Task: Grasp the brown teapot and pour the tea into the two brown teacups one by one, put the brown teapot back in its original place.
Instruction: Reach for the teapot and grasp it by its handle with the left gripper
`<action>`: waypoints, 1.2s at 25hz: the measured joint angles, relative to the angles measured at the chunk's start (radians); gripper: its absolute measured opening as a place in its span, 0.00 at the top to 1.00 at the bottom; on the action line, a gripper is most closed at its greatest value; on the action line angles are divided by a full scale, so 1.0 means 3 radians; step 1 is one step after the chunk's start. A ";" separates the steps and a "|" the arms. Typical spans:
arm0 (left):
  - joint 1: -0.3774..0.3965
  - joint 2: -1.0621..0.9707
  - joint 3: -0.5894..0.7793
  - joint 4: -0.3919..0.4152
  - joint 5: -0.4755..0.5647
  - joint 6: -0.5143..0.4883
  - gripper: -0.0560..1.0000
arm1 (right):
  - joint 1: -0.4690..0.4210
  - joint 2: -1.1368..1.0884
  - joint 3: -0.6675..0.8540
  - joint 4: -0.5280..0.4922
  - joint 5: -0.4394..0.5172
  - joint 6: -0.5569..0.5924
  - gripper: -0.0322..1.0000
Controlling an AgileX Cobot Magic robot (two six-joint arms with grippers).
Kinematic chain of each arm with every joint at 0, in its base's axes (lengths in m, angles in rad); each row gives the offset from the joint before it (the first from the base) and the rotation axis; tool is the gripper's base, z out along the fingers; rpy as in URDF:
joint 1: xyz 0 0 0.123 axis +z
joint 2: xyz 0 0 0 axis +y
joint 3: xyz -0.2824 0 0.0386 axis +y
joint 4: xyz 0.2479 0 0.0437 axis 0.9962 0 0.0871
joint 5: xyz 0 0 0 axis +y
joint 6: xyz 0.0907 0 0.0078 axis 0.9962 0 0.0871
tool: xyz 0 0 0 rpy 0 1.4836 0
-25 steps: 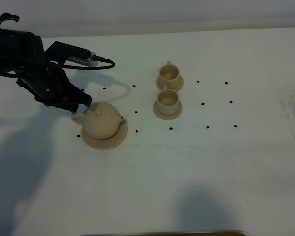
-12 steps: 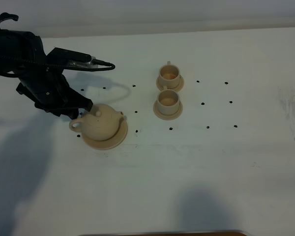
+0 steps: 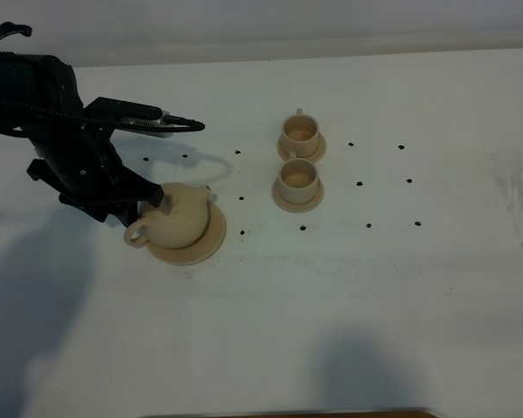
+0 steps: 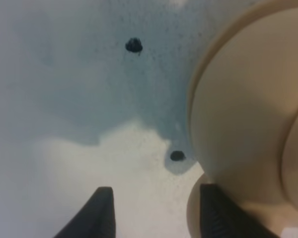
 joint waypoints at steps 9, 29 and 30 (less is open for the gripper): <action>0.0000 0.0000 0.0000 -0.0126 0.0122 0.0014 0.51 | 0.0000 0.0000 0.0000 0.0000 0.0000 0.0000 0.67; 0.0000 -0.0078 0.0000 -0.0349 0.0417 0.0421 0.51 | 0.0000 0.0000 0.0000 0.0000 0.0000 0.0000 0.67; 0.0000 -0.0106 0.0000 -0.0349 0.0413 0.0424 0.51 | 0.0000 0.0000 0.0000 0.0000 0.0000 0.0000 0.67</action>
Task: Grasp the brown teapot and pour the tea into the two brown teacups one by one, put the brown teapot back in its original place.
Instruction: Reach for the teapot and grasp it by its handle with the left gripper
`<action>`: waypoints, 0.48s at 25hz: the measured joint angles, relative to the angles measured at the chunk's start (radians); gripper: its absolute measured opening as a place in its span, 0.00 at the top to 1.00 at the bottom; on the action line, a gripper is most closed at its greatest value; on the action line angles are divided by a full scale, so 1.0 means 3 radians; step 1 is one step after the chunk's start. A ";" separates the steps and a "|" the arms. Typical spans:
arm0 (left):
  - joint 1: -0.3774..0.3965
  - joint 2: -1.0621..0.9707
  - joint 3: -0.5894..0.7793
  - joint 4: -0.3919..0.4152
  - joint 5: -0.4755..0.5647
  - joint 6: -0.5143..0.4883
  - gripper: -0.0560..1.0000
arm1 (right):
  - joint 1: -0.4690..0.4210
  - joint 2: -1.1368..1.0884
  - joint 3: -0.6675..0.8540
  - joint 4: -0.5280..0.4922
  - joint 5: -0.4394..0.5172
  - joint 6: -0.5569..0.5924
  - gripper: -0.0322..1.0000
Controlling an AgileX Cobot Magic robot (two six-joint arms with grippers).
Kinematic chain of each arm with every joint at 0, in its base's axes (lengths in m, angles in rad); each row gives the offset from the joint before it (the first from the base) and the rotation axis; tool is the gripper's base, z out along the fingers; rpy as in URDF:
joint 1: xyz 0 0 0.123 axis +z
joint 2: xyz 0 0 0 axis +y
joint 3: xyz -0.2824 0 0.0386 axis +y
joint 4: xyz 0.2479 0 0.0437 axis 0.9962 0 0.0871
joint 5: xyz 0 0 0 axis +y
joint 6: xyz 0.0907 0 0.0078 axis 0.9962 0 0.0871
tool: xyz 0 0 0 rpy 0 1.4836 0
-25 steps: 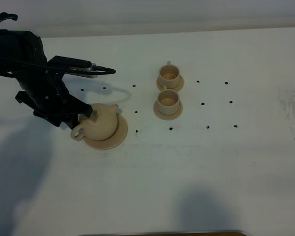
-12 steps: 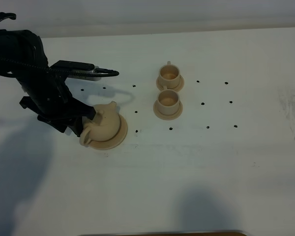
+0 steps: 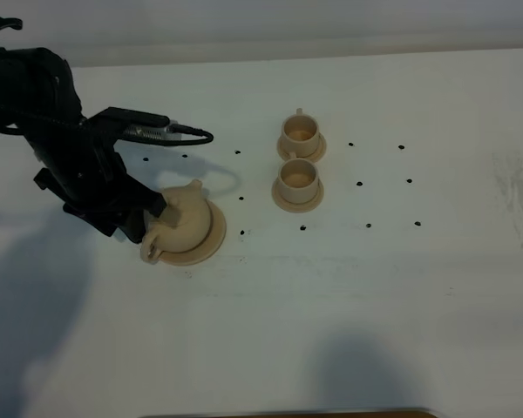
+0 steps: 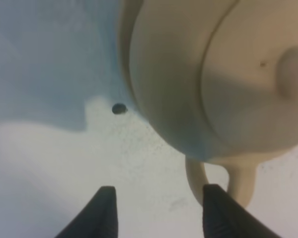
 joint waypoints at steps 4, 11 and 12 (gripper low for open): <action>0.0000 -0.0091 0.0000 0.0000 -0.0012 0.0003 0.51 | 0.0000 0.0000 0.0000 0.0000 0.0000 0.0000 0.67; -0.0090 -0.0122 0.0049 -0.0162 -0.0047 0.0164 0.51 | 0.0000 0.0000 0.0000 0.0001 0.0000 0.0000 0.67; -0.0123 -0.0122 0.0079 -0.0215 -0.0063 0.0240 0.51 | 0.0000 0.0000 0.0000 0.0001 0.0000 0.0000 0.67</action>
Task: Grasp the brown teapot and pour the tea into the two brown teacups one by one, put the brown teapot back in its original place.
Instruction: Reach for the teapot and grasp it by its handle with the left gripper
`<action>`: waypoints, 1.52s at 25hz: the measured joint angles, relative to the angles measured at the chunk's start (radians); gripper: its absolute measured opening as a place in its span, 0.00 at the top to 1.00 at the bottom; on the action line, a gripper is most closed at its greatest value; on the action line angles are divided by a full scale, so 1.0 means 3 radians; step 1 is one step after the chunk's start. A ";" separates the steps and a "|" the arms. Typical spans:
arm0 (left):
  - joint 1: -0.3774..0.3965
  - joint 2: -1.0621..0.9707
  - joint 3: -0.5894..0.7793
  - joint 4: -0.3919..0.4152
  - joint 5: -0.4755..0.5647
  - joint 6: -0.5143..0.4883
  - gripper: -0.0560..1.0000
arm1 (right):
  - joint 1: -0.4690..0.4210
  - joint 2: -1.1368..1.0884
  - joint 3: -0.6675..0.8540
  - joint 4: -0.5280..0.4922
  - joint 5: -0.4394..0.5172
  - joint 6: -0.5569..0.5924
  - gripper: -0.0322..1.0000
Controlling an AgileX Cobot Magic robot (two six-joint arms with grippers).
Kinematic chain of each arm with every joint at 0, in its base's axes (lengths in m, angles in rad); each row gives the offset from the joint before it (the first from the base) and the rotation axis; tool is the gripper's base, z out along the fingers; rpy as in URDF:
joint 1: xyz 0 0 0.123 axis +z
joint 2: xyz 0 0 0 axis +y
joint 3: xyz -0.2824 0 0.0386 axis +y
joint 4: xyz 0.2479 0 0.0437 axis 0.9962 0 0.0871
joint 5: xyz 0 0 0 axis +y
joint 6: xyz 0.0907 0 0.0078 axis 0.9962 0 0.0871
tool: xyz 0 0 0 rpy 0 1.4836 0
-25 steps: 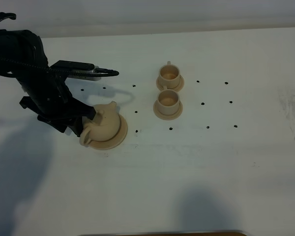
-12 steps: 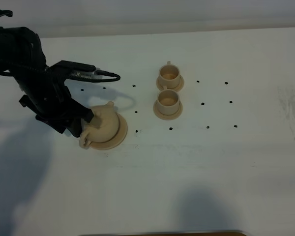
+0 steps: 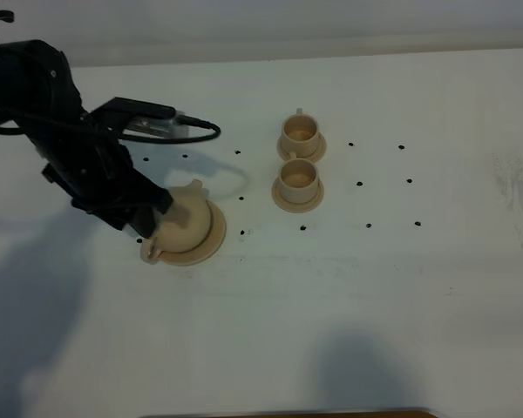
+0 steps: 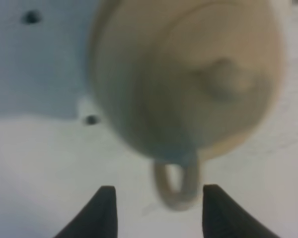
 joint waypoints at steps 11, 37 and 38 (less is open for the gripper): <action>-0.0163 -0.0057 0.0114 0.0232 0.0089 -0.0053 0.51 | 0.0000 0.0000 0.0000 0.0000 0.0000 0.0000 0.67; -0.0473 -0.0162 0.0158 0.0815 0.0204 -0.0715 0.51 | 0.0000 0.0000 0.0000 0.0000 0.0000 0.0000 0.67; -0.0476 -0.0162 0.0158 0.0844 0.0180 -0.0730 0.51 | 0.0000 0.0000 0.0000 0.0000 0.0000 0.0000 0.67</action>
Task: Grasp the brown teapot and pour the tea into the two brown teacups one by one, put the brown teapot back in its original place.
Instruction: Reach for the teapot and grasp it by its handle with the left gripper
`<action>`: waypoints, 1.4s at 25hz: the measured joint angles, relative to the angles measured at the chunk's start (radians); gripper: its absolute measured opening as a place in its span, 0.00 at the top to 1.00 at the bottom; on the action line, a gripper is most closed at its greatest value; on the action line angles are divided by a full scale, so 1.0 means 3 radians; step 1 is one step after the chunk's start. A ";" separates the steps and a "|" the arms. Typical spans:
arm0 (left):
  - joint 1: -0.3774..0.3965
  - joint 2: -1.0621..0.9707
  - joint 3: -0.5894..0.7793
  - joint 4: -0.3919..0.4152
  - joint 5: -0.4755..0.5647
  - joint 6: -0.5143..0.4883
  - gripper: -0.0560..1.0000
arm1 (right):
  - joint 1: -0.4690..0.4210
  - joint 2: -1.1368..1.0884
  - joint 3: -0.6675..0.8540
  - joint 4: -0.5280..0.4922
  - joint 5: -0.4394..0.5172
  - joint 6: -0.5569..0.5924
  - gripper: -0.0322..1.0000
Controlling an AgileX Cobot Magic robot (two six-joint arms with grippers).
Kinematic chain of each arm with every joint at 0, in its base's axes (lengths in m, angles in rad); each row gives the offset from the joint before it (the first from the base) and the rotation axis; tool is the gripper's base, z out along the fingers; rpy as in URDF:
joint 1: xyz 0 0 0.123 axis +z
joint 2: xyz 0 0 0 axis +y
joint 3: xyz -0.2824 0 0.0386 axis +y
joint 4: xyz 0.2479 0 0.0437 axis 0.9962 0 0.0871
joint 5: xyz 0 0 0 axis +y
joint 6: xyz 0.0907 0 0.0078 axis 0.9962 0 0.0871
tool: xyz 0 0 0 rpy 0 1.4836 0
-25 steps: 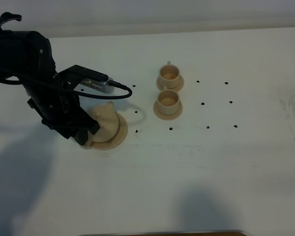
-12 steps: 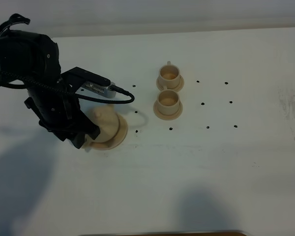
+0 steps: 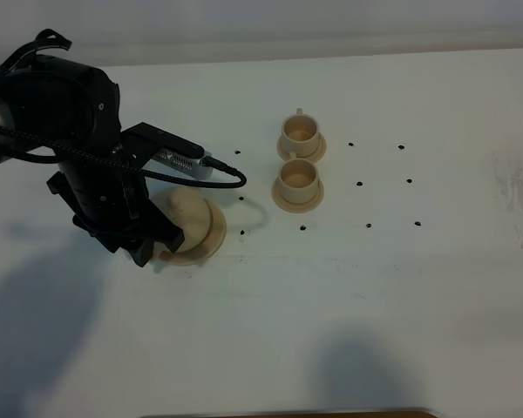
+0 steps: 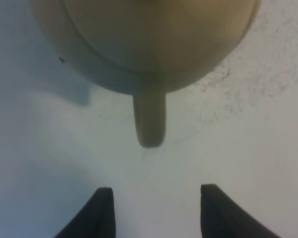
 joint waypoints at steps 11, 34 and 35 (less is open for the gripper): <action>0.0000 0.0000 0.0000 0.0148 -0.0239 -0.0109 0.51 | 0.0000 0.0000 0.0000 0.0000 0.0000 0.0000 0.67; -0.0004 0.0000 0.0157 0.0059 -0.0560 -0.0109 0.51 | 0.0000 0.0000 0.0000 0.0000 0.0000 0.0000 0.67; -0.0004 0.0000 0.0157 0.0059 -0.0568 -0.0109 0.51 | 0.0000 0.0000 0.0000 0.0000 0.0000 0.0000 0.67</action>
